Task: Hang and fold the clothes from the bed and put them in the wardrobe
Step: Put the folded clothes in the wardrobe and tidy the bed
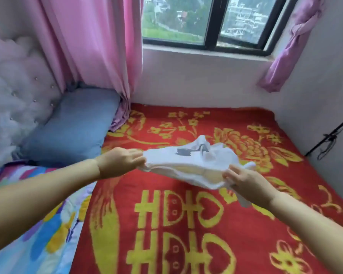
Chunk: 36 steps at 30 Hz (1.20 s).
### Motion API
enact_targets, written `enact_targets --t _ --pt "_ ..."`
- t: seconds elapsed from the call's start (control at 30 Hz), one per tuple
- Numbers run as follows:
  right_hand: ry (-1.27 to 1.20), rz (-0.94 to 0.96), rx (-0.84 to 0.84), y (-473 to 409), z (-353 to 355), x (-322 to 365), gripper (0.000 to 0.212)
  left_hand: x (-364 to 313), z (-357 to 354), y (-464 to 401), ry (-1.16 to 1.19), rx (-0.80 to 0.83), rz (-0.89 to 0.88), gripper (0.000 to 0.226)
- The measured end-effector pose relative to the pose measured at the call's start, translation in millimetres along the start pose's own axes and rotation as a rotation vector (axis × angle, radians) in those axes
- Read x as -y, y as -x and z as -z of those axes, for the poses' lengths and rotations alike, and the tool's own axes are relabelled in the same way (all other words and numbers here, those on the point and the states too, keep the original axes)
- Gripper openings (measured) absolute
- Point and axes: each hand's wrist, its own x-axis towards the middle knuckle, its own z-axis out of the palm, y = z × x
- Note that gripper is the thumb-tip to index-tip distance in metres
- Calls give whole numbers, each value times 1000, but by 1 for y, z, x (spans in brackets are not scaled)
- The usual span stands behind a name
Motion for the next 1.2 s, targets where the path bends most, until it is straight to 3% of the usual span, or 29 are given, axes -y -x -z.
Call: enact_targets --t 0.1,0.23,0.3,0.37,0.47,0.6,0.73,0.83,0.93,1.0,1.07,1.2 --pt "-112 40 322 26 -127 89 36 -75 -96 106 144 381 48 17" --pt "-369 27 965 77 -263 194 40 -186 -172 213 328 897 202 19" --pt "-479 17 1090 94 -294 220 36 -229 -190 232 434 1053 164 25" --pt "-579 -74 1057 98 -314 215 31 -256 -206 226 500 1190 198 30" --pt "-662 -335 866 88 -332 172 27 -278 -240 197 518 927 235 32" --pt "-763 -636 626 59 -352 108 25 -308 -298 132 505 751 355 39" --pt "-855 -644 668 29 -392 93 23 -330 -344 98 446 689 672 69" --pt "-825 -637 649 23 -407 104 22 -338 -356 103 396 627 816 50" --pt "-949 -704 513 28 -405 110 30 -335 -347 109 559 469 879 46" --pt "-1076 -717 554 34 -397 113 29 -331 -336 114 612 394 887 46" --pt "-1188 -677 727 48 -388 119 32 -329 -327 125 633 375 841 44" --pt "-1200 -616 1015 70 -390 133 16 -331 -324 151 544 455 639 42"
